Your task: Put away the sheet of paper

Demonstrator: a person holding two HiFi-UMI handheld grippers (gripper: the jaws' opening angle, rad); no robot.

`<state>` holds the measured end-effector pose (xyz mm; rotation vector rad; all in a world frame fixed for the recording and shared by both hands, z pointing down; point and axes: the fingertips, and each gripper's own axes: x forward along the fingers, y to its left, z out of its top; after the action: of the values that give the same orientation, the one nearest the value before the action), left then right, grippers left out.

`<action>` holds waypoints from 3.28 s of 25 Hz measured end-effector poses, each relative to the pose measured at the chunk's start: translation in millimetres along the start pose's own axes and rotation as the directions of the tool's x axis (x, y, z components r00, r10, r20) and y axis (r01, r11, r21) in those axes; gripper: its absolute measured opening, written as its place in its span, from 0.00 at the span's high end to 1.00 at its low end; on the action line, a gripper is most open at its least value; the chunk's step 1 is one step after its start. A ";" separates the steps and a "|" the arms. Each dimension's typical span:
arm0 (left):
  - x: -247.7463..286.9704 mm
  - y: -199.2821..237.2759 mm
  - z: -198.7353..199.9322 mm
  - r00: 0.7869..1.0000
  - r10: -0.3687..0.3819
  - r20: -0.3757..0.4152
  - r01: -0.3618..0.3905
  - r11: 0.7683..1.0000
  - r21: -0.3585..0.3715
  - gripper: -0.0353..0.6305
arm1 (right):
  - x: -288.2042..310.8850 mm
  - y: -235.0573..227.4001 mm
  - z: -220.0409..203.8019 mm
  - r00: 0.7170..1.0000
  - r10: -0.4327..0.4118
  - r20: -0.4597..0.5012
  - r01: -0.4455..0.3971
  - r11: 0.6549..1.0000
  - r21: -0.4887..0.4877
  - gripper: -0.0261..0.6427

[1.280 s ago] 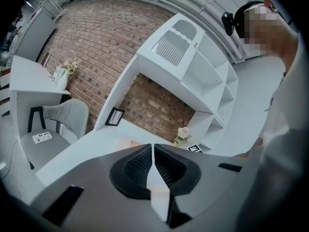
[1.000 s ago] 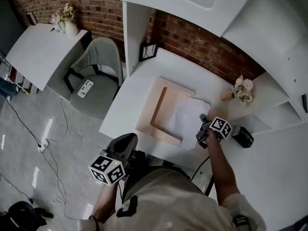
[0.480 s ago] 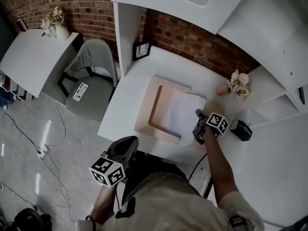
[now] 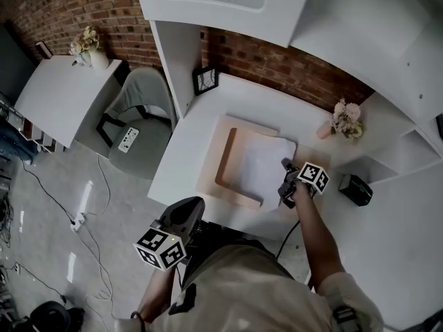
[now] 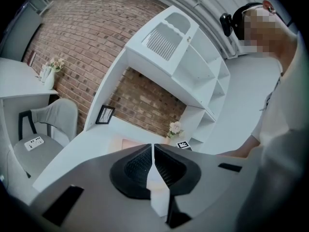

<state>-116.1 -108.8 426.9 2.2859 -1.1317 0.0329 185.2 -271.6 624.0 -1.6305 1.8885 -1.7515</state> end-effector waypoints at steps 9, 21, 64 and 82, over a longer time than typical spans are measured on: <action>7.9 -27.7 -2.1 0.999 0.047 -0.014 -0.047 0.998 0.034 0.91 | 13.3 1.1 2.1 0.996 0.078 -0.030 -0.076 0.995 0.069 0.92; 2.5 -38.8 -16.4 0.990 0.132 -0.055 -0.130 0.991 0.040 0.91 | 23.6 14.1 -9.4 0.982 0.176 -0.062 -0.166 0.975 0.146 0.92; -6.2 63.6 10.3 0.997 -0.030 -0.066 0.027 0.999 -0.047 0.91 | 54.0 43.9 -37.1 0.997 0.023 -0.073 -0.021 0.999 0.032 0.92; -1.3 78.7 10.2 0.996 -0.014 -0.083 0.008 0.997 -0.071 0.91 | 79.9 59.4 -48.1 0.993 0.043 -0.108 -0.039 0.998 0.043 0.92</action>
<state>-177.0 -150.0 456.5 2.2074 -1.0610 0.0827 82.9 -310.5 639.4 -1.5002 1.9030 -1.8863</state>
